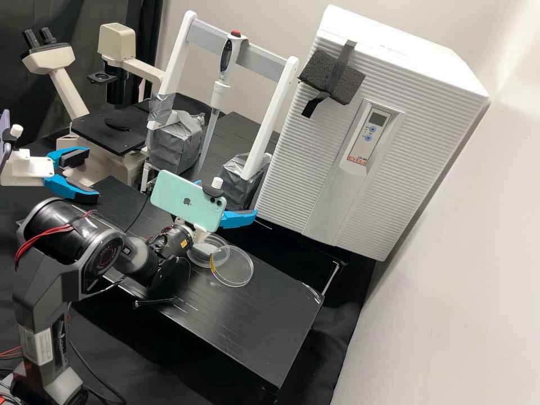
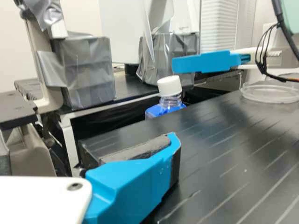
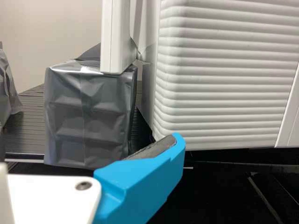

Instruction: Open the bottle

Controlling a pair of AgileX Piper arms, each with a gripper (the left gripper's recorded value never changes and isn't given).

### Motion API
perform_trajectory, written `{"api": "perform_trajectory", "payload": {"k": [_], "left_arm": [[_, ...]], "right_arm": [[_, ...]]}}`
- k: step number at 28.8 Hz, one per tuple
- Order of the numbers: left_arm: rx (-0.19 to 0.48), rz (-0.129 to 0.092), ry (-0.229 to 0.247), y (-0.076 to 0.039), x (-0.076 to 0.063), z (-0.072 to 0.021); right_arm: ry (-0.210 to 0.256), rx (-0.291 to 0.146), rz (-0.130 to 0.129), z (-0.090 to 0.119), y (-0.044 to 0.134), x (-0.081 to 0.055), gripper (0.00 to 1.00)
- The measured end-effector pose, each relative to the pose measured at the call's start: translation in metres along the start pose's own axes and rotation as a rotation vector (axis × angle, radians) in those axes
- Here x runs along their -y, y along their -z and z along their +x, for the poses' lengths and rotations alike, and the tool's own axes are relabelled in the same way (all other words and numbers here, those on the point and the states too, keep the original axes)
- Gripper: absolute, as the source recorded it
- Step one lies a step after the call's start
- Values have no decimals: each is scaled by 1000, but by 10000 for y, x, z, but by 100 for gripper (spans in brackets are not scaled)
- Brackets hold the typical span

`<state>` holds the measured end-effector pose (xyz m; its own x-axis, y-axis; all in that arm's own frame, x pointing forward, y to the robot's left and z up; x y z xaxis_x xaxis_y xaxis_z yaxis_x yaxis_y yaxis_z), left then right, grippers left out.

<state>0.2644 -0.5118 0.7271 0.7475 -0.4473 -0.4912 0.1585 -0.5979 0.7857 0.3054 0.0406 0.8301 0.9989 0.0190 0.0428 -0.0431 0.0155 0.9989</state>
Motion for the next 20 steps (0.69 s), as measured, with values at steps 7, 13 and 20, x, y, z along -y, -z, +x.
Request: {"api": "perform_trajectory", "payload": {"k": [7, 13, 20], "left_arm": [[0, -1, 1, 1, 4, 1], [6, -1, 3, -15, 8, 7], [8, -1, 3, -24, 9, 10]], "right_arm": [[0, 0, 0, 0, 0, 0, 100], [0, 0, 0, 0, 0, 0, 100], [-8, -9, 5, -79, 29, -31, 100]]}}
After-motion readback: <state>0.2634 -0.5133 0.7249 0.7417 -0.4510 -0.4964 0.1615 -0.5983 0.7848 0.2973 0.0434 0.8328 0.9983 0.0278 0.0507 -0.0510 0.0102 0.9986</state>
